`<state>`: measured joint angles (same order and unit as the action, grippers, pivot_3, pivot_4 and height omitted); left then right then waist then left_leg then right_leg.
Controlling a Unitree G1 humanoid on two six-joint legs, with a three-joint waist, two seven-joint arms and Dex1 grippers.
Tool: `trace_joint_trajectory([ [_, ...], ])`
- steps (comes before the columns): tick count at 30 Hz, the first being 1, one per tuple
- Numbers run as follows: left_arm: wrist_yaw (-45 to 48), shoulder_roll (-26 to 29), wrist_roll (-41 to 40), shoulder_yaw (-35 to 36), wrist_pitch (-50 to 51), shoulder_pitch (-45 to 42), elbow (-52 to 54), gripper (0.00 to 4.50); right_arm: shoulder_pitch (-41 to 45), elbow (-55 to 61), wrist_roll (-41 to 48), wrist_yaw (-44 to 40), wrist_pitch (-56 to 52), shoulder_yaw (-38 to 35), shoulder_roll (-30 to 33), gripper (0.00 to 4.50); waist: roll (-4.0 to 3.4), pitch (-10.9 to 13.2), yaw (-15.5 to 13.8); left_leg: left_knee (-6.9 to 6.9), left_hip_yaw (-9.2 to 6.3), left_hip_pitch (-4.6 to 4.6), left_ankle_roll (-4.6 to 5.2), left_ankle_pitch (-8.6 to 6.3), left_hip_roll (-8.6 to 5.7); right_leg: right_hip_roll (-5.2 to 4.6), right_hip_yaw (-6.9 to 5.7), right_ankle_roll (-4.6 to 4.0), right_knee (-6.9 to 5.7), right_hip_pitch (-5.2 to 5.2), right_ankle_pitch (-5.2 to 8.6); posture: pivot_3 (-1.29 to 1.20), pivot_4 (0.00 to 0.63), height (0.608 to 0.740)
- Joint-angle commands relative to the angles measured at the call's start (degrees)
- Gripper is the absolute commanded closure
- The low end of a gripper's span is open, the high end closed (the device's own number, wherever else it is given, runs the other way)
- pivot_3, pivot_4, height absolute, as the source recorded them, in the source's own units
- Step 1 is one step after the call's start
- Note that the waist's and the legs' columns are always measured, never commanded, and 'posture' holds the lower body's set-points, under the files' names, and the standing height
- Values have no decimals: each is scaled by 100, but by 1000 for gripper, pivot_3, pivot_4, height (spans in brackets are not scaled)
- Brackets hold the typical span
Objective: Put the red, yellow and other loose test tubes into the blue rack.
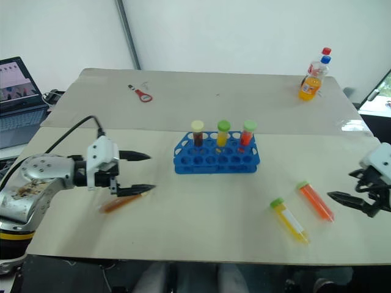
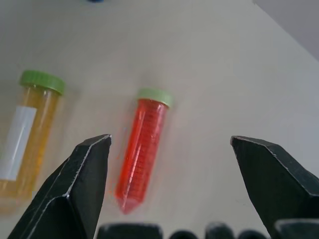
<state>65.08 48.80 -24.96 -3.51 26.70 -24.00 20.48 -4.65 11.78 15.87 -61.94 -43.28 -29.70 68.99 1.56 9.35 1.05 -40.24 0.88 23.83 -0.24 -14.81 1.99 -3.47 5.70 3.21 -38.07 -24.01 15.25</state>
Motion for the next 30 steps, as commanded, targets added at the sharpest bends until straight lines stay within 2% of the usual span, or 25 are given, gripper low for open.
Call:
trace_joint_trajectory([
  [1, 269, -206, -20, -404, -169, -361, 263, 15, 682, -175, 21, 229, -743, 944, 259, 231, -2, -1, -2, 0, 0, -3, 0, 0, 0, 0, 0, 0, 0, 2, 0, 0, 150, 705],
  [8, 418, -745, 10, -849, -303, -887, 230, 15, 2077, -1318, -267, 166, -1100, 2727, 153, 231, -3, 0, -43, -4, -2, 9, 1, 0, -4, -2, 0, 0, 5, -5, 0, 0, 150, 705],
  [11, 480, -823, 107, -951, -428, -956, 157, 15, 2489, -1780, -399, 90, -1014, 3209, 52, 231, -3, 0, -29, -5, -2, 11, 2, 0, -4, -2, 0, 0, 6, -7, 0, 0, 150, 705],
  [17, 451, -957, 239, -1049, -553, -914, 99, 15, 2798, -2218, -588, -77, -764, 3711, -71, 231, -7, 0, -29, -5, -3, 11, 2, 0, -3, -1, 0, 0, 4, -9, 0, 0, 150, 705],
  [21, 426, -1037, 346, -1083, -646, -900, 57, 0, 2930, -2509, -728, -24, -586, 3837, -219, 1335, -7, -1, -31, -10, -4, 11, 2, 0, -3, -1, 0, 0, 3, -6, 0, 0, 150, 705],
  [27, 473, -1082, 416, -1095, -714, -912, -26, 0, 3078, -2677, -736, -162, -620, 3858, -267, 3383, -7, -1, -30, -13, -5, 10, 2, 0, -3, 0, -1, 0, 2, -4, 0, 0, 150, 705],
  [30, 508, -1075, 454, -1059, -775, -892, -131, 0, 3061, -2488, -586, -358, -691, 3713, -160, 3489, -8, -1, -31, -13, -5, 10, 2, 0, -2, 0, -1, 0, 1, -5, 0, 0, 150, 705],
])
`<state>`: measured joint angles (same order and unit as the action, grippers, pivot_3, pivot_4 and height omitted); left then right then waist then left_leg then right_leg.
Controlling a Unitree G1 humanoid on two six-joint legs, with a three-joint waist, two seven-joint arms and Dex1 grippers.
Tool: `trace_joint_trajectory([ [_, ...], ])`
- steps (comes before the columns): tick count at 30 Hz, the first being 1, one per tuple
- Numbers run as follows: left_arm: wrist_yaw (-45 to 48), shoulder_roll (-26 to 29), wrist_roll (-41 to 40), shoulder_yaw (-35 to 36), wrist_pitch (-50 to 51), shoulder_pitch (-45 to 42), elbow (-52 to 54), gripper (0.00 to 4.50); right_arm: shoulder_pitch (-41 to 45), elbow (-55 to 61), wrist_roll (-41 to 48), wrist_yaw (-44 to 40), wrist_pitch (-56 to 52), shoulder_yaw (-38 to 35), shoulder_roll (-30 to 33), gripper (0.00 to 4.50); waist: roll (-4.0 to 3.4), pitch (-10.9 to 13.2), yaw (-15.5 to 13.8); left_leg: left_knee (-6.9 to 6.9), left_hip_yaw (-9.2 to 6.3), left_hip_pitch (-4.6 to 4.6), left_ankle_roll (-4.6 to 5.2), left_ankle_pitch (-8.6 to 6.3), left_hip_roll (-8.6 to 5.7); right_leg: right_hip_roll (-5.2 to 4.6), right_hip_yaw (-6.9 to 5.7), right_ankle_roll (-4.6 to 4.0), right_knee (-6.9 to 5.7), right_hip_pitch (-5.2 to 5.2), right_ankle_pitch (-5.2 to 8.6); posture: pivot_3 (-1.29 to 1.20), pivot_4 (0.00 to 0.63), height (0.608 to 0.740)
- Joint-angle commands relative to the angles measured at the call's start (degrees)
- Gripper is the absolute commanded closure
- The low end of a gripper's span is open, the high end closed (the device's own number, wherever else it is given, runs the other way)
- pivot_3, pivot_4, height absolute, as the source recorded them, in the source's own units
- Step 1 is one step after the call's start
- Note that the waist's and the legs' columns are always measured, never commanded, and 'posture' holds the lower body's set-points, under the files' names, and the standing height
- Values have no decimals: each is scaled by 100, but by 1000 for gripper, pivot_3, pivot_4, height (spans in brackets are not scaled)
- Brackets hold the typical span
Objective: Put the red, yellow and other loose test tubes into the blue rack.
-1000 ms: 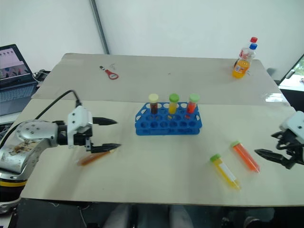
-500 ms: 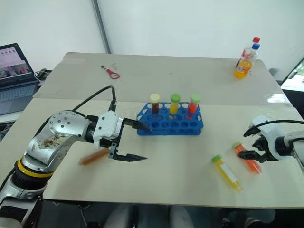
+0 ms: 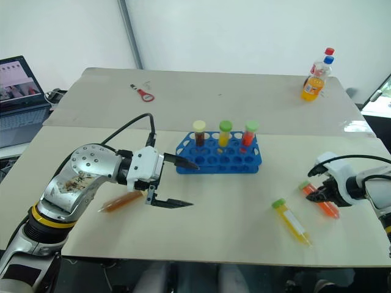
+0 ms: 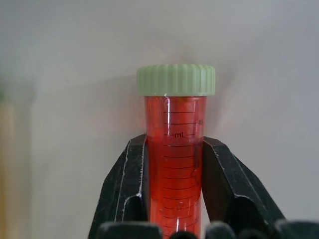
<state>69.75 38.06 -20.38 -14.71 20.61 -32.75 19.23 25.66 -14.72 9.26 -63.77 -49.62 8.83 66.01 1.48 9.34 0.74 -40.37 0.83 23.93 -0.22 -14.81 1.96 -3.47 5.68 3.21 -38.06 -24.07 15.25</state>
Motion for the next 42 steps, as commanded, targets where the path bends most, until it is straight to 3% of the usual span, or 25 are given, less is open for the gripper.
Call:
trace_joint_trajectory([
  [1, 47, 17, 2, 87, -191, 3, -40, 0, -6, 283, 125, -224, -45, -215, 188, 3489, -1, 0, 1, 0, 0, 0, 0, 0, 0, 0, 0, 0, 0, -1, 0, 0, 150, 705],
  [6, -151, 121, -113, 431, 3, 165, -181, 0, -353, 1538, 911, -145, 156, -1537, -4, 3489, -20, -1, 10, 2, -5, 9, 2, -1, 0, 0, 0, 0, -3, -12, 0, 0, 150, 705],
  [9, -392, 38, -366, 717, 308, 328, -166, 0, -490, 2570, 1626, 548, 606, -2687, -1157, 3489, -14, -2, 15, -2, -16, 12, 2, -1, 2, 3, -10, 0, -2, -5, 0, 0, 150, 705],
  [11, -545, -64, -543, 852, 470, 397, -80, 0, -616, 3086, 1736, 1079, 1085, -2996, -1928, 3489, -12, -4, 14, -2, -26, 11, 2, -1, 5, 7, -16, 0, -3, -1, 0, 0, 150, 705],
  [17, -721, -233, -758, 892, 597, 415, 49, 0, -616, 3220, 1281, 2432, 2237, -2627, -3545, 3489, -14, -3, -63, -16, -43, 34, -3, 1, -10, -3, -21, 1, -5, -6, -1, 0, 150, 705],
  [22, -816, -416, -1005, 981, 620, 395, 38, 0, -576, 2785, 796, 2936, 3165, -2160, -4169, 3489, -15, -3, -39, -19, -43, 33, -3, 2, -9, 0, -22, 0, -12, -9, -1, 0, 150, 705],
  [27, -846, -416, -1133, 940, 780, 403, 51, 0, -473, 2154, 600, 3133, 3650, -1950, -4409, 3490, -16, -3, -10, -19, -44, 31, -3, 2, -9, 1, -23, 0, -12, -8, -1, 0, 150, 705],
  [42, -1095, -514, -1103, 860, 943, 322, 151, 0, -555, 1740, 486, 3731, 4345, -1856, -4822, 3492, -17, -3, 13, -18, -47, 30, -3, 2, -8, 3, -23, -1, -13, -7, -1, 0, 150, 705],
])
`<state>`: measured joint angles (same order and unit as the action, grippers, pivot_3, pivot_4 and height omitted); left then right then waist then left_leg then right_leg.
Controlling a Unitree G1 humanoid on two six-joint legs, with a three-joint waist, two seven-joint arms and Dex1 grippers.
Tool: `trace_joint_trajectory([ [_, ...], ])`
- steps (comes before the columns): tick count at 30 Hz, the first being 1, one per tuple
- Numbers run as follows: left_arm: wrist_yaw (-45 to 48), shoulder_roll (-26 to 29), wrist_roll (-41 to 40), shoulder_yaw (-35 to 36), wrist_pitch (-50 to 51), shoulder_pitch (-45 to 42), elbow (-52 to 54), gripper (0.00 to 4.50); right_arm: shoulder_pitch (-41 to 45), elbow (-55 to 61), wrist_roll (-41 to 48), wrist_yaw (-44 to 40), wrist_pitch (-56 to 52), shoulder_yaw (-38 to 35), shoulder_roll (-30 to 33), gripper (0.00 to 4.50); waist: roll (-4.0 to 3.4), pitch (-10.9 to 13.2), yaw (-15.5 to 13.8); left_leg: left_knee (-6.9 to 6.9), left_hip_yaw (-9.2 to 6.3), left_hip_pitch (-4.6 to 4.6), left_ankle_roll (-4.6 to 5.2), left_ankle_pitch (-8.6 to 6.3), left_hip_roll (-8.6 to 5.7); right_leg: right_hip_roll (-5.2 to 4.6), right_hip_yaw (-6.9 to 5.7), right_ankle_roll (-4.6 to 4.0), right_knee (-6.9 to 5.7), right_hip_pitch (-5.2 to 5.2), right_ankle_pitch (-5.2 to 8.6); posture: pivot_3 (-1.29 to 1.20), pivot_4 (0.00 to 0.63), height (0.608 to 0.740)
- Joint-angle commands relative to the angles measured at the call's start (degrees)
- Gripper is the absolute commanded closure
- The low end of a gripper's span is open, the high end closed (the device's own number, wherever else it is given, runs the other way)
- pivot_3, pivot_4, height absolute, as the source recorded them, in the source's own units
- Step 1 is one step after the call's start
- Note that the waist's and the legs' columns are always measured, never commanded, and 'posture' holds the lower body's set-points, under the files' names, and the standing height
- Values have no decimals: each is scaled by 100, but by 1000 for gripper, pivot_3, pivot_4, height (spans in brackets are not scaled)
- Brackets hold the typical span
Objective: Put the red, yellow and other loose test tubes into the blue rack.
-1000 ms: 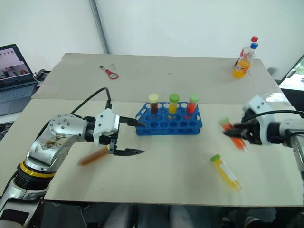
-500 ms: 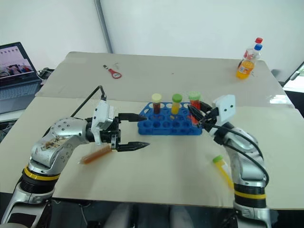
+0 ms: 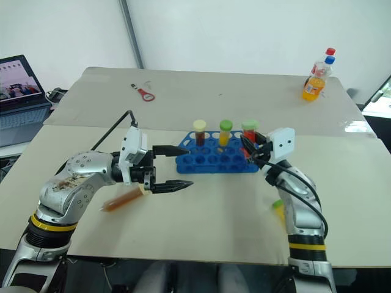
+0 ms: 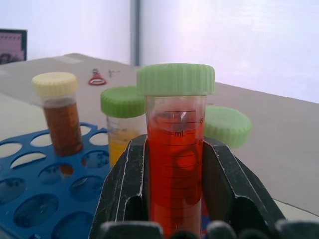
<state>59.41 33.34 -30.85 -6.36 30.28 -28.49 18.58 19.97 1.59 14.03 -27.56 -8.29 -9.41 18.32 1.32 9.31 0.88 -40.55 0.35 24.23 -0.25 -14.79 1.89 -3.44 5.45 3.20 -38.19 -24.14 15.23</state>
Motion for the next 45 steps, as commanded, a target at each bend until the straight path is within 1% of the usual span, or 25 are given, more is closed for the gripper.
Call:
trace_joint_trajectory([
  [1, -80, -57, -50, 21, -31, -101, 216, 0, -25, 128, 41, 118, 215, -27, -80, 3492, 0, 0, -1, 0, 0, 0, 0, 0, 0, 0, 0, 0, -1, 0, 0, 0, 150, 705],
  [3, -96, -76, -44, 12, -40, -100, 213, 0, -109, 185, 193, 96, 108, -47, -146, 3492, 0, 0, 2, 0, 0, 0, 0, 0, 0, 0, 0, 0, -1, 0, 0, 0, 150, 705],
  [7, -150, -154, -18, -15, -63, -113, 189, 0, -184, 118, 145, 289, 293, -167, -220, 3492, 0, 0, 3, 0, -1, -2, 0, 0, 1, 0, 0, 0, -1, 1, 0, 0, 150, 705],
  [9, -170, -187, -7, -31, -71, -123, 173, 0, -206, 94, 132, 351, 361, -206, -216, 2467, 0, 0, -2, 0, -1, -1, 0, 0, 0, 0, -1, 0, -1, 1, 0, 0, 150, 705],
  [12, -201, -239, 9, -54, -97, -139, 141, 0, -248, 115, 182, 353, 376, -221, -189, 1517, -1, 0, -3, 0, -1, 0, 0, 0, 0, 0, 0, 0, 0, 1, 0, 0, 150, 705],
  [16, -223, -268, 21, -77, -100, -127, 155, 0, -350, 285, 165, 323, 285, -219, -74, 92, -1, 0, 4, 0, 0, 0, 0, 0, 0, 0, 0, 0, 0, 0, 0, 0, 150, 705],
  [17, -232, -277, 16, -77, -98, -120, 157, 0, -388, 364, 199, 306, 236, -244, -34, 37, -1, 0, -2, 0, -1, 0, 0, 0, 0, 0, 0, 0, -1, 0, 0, 0, 150, 705],
  [22, -234, -291, 39, -85, -158, -60, 138, 0, -583, 639, 277, 280, 65, -333, 186, 37, -1, 0, -6, 0, -1, 2, 0, 0, -1, -1, 0, 0, 1, 0, 0, 0, 150, 705],
  [26, -236, -313, 60, -118, -194, -66, 120, 0, -511, 652, 264, 324, -215, -221, 267, 37, -1, 0, 1, 0, 0, -1, 0, 0, 0, 1, 1, 0, 1, 1, 0, 0, 150, 705],
  [30, -229, -332, 73, -141, -205, -83, 114, 0, -399, 867, 440, 158, -841, -58, 385, 37, -1, 0, 1, 0, 0, 0, 0, 0, 0, 1, 2, 0, 1, 0, 0, 0, 150, 705],
  [35, -220, -340, 110, -167, -253, -121, 58, 0, -62, 959, 522, 410, -1745, -60, 450, 37, -1, 0, -7, 0, -1, 0, 0, 0, 0, 1, 1, 0, 2, 1, 0, 0, 150, 705],
  [37, -221, -346, 125, -170, -263, -122, 54, 0, 9, 965, 500, 406, -1813, -55, 473, 37, -1, 0, -12, 0, -1, 1, 0, 0, 0, 1, 0, 0, 2, 0, 0, 0, 150, 705],
  [38, -225, -350, 135, -170, -264, -120, 58, 0, 31, 969, 489, 450, -1866, -72, 467, 277, -1, 0, -14, 0, -1, 1, 0, 0, 0, 1, 0, 0, 2, 0, 0, 0, 150, 705],
  [42, -233, -346, 173, -176, -278, -114, 62, 0, 6, 969, 479, 434, -1828, -72, 467, 1517, -1, 0, -10, 1, -2, 4, 1, -1, 0, 1, -1, 0, 7, -1, 0, 0, 150, 705],
  [45, -237, -340, 190, -170, -281, -114, 57, 0, -77, 1027, 507, 358, -1745, -41, 437, 2635, -1, 0, -10, 1, -2, 4, 1, -1, 0, 1, 0, 0, 6, -1, 0, 0, 150, 705],
])
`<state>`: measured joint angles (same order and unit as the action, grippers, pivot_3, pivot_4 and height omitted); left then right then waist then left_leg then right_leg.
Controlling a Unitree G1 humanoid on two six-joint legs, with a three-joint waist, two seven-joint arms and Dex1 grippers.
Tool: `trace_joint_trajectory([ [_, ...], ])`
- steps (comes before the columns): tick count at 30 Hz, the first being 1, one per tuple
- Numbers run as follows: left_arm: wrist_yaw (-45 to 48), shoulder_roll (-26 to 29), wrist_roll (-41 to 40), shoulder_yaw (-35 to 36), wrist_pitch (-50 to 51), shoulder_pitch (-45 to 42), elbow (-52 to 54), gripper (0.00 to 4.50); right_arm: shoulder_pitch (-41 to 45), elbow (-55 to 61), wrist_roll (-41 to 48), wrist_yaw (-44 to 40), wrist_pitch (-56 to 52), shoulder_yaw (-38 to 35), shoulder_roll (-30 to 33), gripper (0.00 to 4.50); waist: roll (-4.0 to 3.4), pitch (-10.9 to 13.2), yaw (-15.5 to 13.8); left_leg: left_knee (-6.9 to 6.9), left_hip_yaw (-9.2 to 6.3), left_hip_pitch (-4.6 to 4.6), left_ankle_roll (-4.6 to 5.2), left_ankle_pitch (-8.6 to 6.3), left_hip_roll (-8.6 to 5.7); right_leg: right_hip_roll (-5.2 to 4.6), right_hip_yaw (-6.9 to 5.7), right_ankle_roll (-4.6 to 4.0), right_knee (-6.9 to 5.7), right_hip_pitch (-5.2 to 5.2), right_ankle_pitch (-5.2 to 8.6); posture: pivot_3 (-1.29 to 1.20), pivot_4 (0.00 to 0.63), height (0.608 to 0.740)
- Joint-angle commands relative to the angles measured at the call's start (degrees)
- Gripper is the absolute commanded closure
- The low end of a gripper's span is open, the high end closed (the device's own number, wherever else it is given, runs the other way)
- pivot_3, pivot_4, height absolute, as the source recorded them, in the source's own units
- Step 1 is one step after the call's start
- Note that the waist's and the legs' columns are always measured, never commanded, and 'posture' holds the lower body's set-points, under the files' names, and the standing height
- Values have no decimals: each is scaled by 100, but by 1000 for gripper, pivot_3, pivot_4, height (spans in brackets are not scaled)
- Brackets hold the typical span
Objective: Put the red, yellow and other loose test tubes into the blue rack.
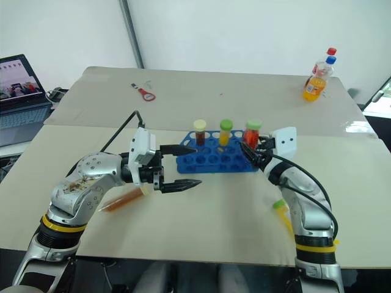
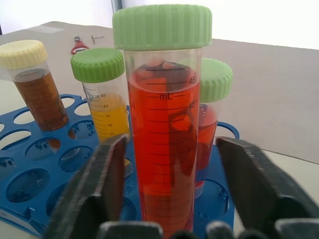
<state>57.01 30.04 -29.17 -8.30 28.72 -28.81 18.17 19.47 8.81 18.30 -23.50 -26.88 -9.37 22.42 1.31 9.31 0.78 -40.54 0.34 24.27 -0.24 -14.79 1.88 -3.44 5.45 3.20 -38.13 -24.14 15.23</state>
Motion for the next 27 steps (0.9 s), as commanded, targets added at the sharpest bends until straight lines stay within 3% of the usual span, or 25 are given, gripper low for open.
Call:
trace_joint_trajectory([
  [1, 0, -6, 19, 28, -117, -79, 102, 0, -53, 337, 120, -75, 110, -46, 8, 3018, 0, 0, -1, 0, 0, 0, 0, 0, 0, 0, 0, 0, 0, 0, 0, 0, 150, 705],
  [4, 4, 11, 6, 47, -99, -81, 107, 0, -106, 378, 147, -122, 244, -53, -41, 3459, 0, 0, -1, 0, 0, 0, 0, 0, 0, 0, 0, 0, 0, 0, 0, 0, 150, 705],
  [27, -16, 14, 22, 1, -54, -218, 21, 0, -740, -102, -851, 846, 2224, 116, -916, 3461, 0, 0, 5, 1, 0, -3, -1, 0, 0, 0, 0, 0, -1, 1, 0, 0, 150, 705],
])
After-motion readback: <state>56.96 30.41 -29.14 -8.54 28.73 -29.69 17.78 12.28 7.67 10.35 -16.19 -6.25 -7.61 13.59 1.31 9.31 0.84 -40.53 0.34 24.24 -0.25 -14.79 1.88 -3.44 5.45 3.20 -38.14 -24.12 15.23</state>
